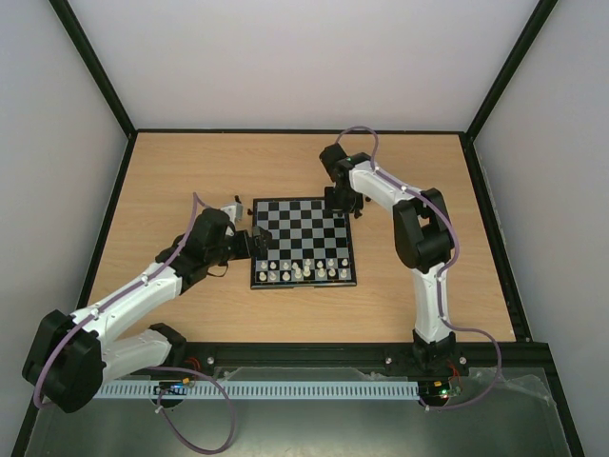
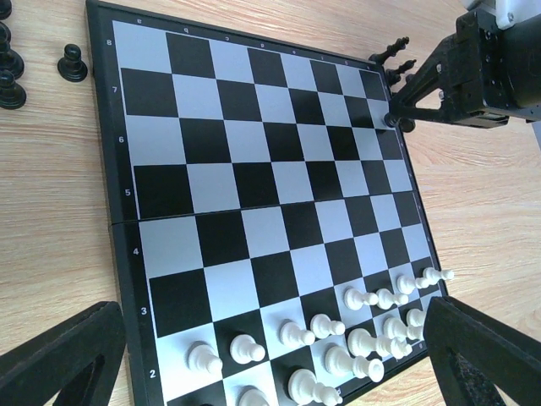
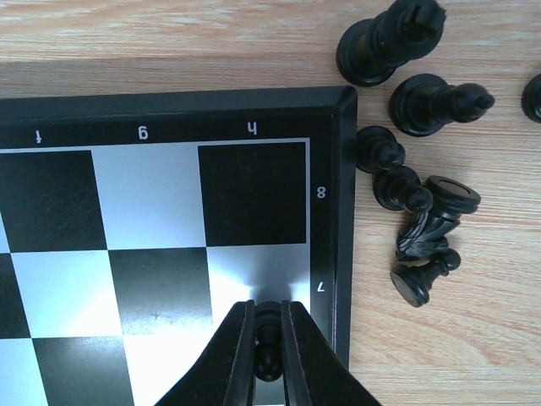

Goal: Set up the chess pieces on the board
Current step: Place the chess piece on the chessboard.

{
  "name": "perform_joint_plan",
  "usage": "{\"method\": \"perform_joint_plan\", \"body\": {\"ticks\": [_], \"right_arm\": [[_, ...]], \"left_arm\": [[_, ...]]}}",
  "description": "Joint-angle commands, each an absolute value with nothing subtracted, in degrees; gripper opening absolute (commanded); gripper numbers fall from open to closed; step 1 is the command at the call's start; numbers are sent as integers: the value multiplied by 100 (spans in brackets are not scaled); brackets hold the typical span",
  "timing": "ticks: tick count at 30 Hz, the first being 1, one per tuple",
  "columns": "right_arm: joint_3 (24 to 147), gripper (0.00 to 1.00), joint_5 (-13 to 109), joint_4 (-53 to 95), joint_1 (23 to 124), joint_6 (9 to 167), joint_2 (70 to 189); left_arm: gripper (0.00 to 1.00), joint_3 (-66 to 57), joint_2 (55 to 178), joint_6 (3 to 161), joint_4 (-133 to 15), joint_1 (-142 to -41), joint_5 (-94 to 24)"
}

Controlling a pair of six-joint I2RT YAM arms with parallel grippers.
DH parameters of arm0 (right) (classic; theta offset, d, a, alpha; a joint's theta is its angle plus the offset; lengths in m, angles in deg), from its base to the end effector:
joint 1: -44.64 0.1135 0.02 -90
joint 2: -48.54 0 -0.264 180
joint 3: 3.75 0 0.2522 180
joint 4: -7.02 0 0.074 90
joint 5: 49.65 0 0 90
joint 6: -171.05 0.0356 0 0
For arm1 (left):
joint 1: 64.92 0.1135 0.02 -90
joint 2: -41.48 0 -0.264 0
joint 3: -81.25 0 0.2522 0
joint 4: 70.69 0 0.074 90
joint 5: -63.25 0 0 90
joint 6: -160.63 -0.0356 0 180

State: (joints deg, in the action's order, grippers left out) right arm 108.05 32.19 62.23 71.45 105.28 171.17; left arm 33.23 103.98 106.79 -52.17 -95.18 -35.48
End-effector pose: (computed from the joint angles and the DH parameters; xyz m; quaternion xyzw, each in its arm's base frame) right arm 0.4079 0.2004 0.1886 -0.0072 0.9758 0.0264 0.2168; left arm 0.1993 -0.1225 0.2251 -0.0088 0.8770 -0.3165 0.3614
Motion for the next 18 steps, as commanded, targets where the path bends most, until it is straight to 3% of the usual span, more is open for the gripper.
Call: {"method": "perform_joint_plan", "body": {"ticks": [1,12,18], "right_arm": [[11016,8,3183,6552,7153,10425,17270],[11124,9,3242,6517,7153,10408,17385],[11163,17,3235,6526,7153,10412,17416]], "left_arm": [[99,3405,10287,10642,-5175,-9530,-3466],[99,3409,10261,10640,-5158,-9533,-3449],[99,3416,10248,10645,-5157,-9533,-3440]]}}
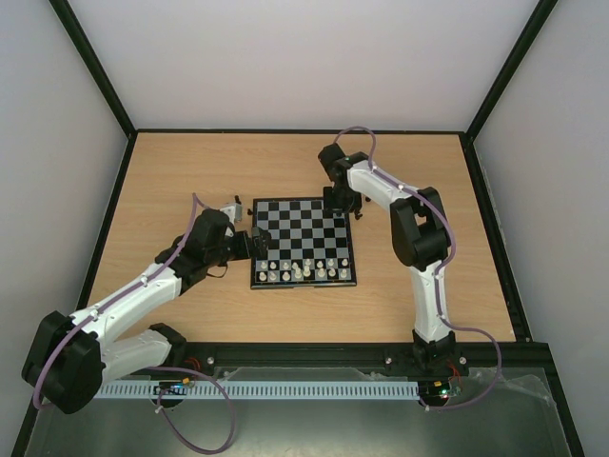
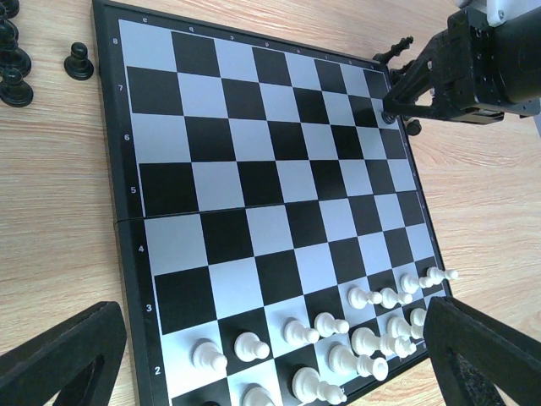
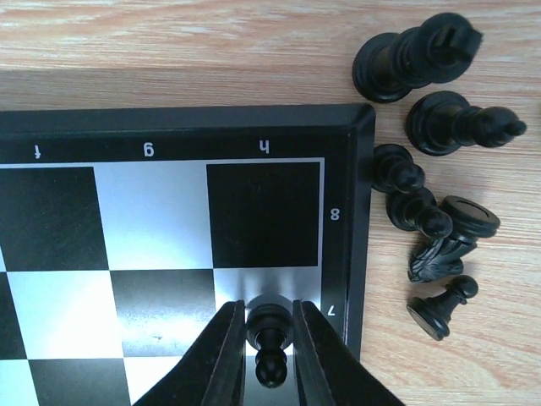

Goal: Set up the chess pieces on the board
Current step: Place the chess piece on the chessboard, then pick up the chess piece at the center of the board.

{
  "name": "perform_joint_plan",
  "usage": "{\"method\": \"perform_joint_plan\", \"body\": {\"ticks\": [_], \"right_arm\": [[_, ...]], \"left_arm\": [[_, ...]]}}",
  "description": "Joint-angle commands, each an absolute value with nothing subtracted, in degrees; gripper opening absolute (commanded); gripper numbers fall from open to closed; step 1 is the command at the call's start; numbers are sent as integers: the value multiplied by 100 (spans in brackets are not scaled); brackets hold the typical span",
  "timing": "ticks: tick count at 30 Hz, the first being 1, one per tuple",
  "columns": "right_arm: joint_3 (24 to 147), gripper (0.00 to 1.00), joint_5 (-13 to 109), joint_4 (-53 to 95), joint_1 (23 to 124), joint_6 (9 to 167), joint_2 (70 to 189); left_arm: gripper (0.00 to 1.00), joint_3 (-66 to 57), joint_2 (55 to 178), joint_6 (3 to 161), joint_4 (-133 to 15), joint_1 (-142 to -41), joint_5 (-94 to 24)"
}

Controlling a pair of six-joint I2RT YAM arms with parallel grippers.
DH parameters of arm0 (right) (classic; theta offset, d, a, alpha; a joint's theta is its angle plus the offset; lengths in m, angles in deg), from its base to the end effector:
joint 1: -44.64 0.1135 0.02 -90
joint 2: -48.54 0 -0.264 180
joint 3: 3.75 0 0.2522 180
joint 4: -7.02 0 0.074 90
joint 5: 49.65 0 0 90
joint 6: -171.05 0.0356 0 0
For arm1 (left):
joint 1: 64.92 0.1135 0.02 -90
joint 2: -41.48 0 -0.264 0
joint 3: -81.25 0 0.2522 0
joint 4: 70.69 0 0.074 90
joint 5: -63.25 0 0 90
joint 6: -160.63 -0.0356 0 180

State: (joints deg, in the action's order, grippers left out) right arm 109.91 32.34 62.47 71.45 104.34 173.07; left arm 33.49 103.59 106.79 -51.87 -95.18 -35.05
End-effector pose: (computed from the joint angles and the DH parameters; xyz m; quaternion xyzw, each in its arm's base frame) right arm 0.4139 0.2036 0.1834 -0.0157 0.9763 0.0247 0.2144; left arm 0.1980 -0.1215 0.2246 -0.0108 0.8778 -0.3132 0.3622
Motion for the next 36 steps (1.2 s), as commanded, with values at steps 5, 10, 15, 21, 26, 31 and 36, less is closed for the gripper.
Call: {"method": "perform_joint_plan", "body": {"ticks": [5,10,15,21,26,31,36], "right_arm": [[11188,23,3244,6581,7153,10415,17289],[11200,36,3274,6511,7153,10444,16915],[11240,56,3113,6462,7140,10434,16747],[11105,76,3082,6389,7127,10473,16572],[10940,92,3170,6288,7127,10503,16273],[10353,97,3252,6003,7127,10656,15649],[9510,97,3437,5654,7127,10799,14890]], "left_arm": [[99,3425,10240,10645,-5155,-9533,-3440],[99,3427,10230,10644,-5165,-9533,-3440],[99,3452,10171,10648,-5219,-9533,-3491],[99,3471,10068,10644,-5228,-9533,-3548],[99,3379,10016,10610,-4954,-9416,-3300],[99,3217,9946,10570,-4552,-9037,-3008],[99,2917,10128,10569,-4240,-8945,-2541]]}}
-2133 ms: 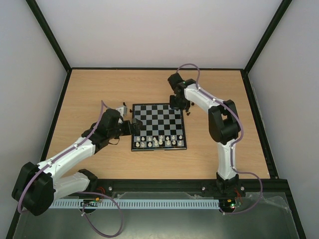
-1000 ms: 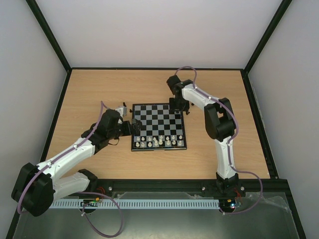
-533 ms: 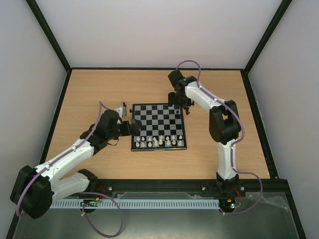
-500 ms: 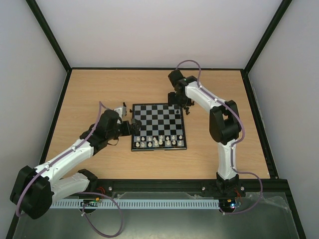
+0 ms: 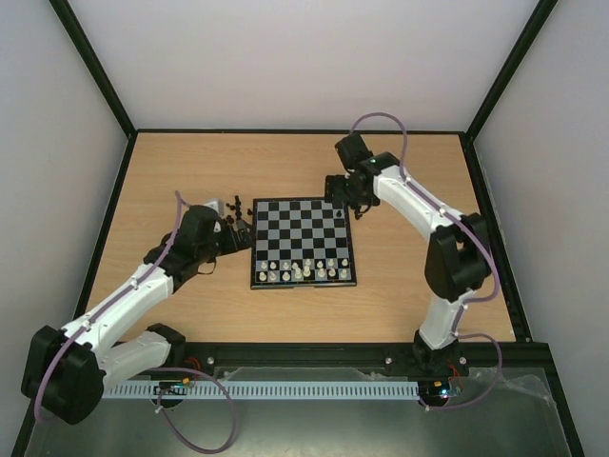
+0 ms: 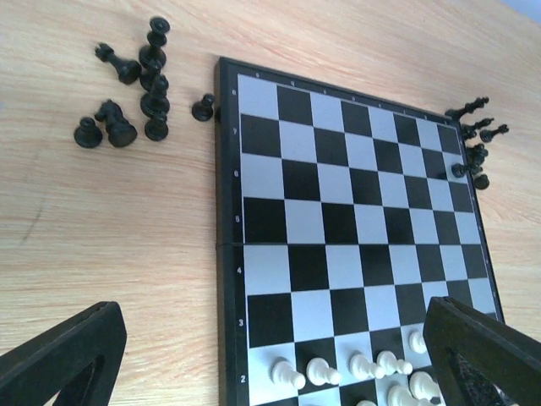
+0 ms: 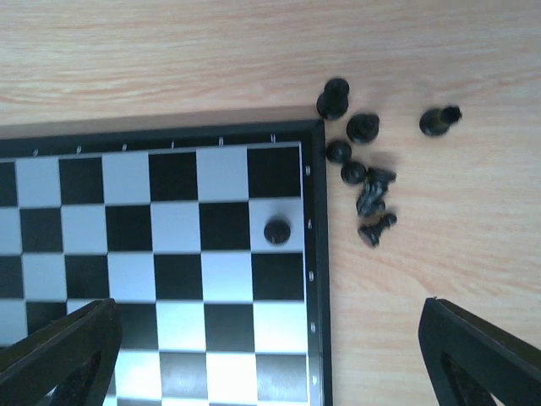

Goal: Set up the chess pieces on the board
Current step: Pick up the chess piece at the center of the board.

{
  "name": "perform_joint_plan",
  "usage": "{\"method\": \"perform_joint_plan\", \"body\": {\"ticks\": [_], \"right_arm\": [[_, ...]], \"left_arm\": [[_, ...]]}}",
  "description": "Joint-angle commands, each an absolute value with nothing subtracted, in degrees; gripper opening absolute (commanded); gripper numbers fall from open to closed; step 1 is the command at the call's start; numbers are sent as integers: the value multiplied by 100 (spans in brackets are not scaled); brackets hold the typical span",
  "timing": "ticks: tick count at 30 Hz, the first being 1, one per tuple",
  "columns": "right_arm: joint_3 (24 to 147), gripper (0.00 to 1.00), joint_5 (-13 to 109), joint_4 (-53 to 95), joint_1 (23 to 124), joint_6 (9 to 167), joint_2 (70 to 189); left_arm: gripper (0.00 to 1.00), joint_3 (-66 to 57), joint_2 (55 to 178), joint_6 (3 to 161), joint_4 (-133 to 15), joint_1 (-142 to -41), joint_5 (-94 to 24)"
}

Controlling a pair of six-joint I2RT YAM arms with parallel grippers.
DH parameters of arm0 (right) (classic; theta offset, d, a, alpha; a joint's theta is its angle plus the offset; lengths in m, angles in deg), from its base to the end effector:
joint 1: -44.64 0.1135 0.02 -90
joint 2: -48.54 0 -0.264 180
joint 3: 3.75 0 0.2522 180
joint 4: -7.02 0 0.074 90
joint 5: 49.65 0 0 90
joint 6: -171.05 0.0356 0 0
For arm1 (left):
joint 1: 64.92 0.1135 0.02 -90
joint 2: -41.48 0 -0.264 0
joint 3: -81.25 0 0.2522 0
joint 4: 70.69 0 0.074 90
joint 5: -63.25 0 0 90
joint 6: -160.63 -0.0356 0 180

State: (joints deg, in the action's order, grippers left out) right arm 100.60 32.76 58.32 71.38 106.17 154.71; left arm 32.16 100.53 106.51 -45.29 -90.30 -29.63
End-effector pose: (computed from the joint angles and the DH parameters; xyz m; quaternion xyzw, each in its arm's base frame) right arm 0.3693 0.1808 0.2716 0.0076 0.9468 0.0815 0.3113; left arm 0.1998 -0.0968 0.2329 -0.0698 0.8855 -0.2530 0.3834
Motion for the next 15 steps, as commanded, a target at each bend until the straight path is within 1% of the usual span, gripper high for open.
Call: {"method": "perform_joint_plan", "body": {"ticks": [1,7,11,13,15], "right_arm": [[9337,97,3517,5568,7131,10817,14756],[8499,96,3917,5187,7127,10819,13992],[8010,94,4288,4920,7136,10854,13587],[7831,93,4453,4796,7149,10885,13403],[7701,93,4588,4711,7153,10891,13258]], "left_arm": [[99,2867,10182,10578,-4228,-8905,-2508],[99,2661,10623,10621,-4077,-8410,-2304],[99,2599,10958,10818,-4102,-8352,-2092],[97,2525,11270,10900,-4218,-8376,-1988],[92,2360,11657,10939,-4255,-8380,-1852]]}}
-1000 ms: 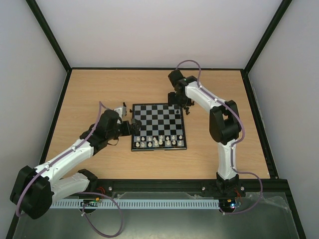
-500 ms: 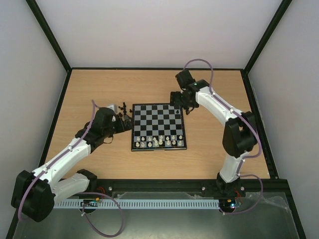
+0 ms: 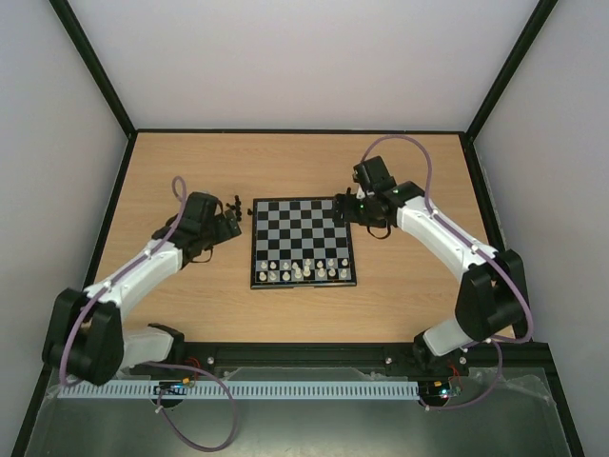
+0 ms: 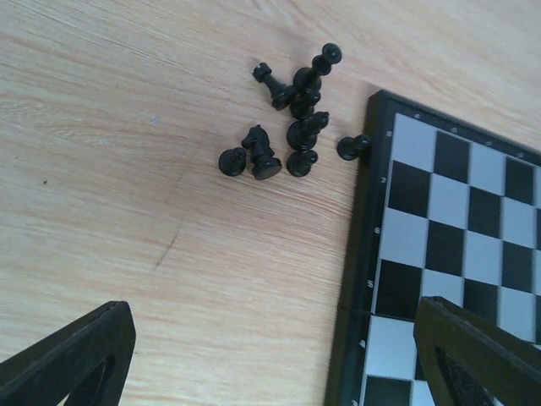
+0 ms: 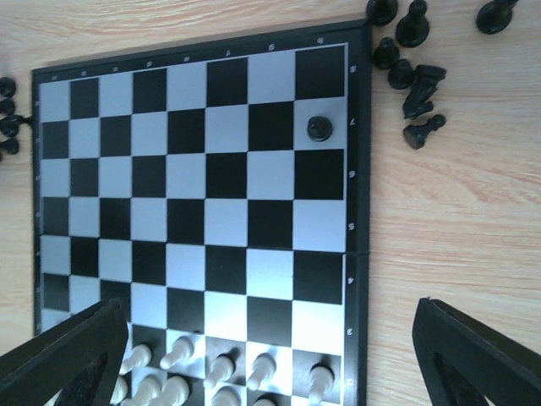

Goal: Set up the chess pieces on the board
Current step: Pick up the chess piece at the center of the board.

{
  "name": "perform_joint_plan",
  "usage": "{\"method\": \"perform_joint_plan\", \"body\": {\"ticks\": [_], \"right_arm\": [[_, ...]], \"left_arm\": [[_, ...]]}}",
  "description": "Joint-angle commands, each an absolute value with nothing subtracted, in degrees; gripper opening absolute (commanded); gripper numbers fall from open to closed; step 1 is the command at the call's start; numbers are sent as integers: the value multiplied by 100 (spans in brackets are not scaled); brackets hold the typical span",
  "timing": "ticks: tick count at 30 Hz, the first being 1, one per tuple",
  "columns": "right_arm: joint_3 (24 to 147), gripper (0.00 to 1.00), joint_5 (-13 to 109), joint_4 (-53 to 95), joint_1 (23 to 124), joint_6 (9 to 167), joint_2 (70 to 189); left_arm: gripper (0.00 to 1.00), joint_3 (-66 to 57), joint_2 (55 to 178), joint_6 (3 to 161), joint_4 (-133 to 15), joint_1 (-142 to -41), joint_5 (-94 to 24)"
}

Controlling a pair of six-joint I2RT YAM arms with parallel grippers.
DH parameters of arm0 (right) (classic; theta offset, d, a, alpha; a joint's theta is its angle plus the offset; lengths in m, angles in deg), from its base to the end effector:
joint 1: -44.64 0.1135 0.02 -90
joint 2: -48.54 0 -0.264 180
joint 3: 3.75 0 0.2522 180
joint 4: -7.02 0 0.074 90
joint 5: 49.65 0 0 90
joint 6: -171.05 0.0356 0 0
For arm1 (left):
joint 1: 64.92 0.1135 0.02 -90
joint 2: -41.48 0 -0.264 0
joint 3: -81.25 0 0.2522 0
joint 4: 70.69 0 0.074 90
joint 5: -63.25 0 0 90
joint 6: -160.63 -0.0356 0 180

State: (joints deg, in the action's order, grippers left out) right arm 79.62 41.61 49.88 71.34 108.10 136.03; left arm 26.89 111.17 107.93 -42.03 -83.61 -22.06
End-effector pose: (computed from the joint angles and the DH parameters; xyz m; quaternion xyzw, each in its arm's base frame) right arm 0.2987 0.1511 0.2790 -0.0012 0.9303 0.1749 0.3224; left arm 0.2381 -0.0775 0.2184 -0.1645 0.9050 -0.1500 0.3625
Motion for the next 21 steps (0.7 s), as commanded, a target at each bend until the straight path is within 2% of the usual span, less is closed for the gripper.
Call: {"method": "perform_joint_plan", "body": {"ticks": [1,4,17,21], "right_arm": [[7657,92,4657,4673,7153,10891,13190],[7577,92,4862,4634,7170,10891,13091],[7514,91,5073,4565,7241,10900,12923],[7510,91,5103,4551,7249,10898,12947]], "left_arm": [[86,2233,11902,10942,-4285,-8379,-1783],[72,1955,12361,10954,-4293,-8367,-1567],[31,961,13981,10775,-4212,-8236,-1190],[30,993,14099,10756,-4249,-8228,-1078]]}}
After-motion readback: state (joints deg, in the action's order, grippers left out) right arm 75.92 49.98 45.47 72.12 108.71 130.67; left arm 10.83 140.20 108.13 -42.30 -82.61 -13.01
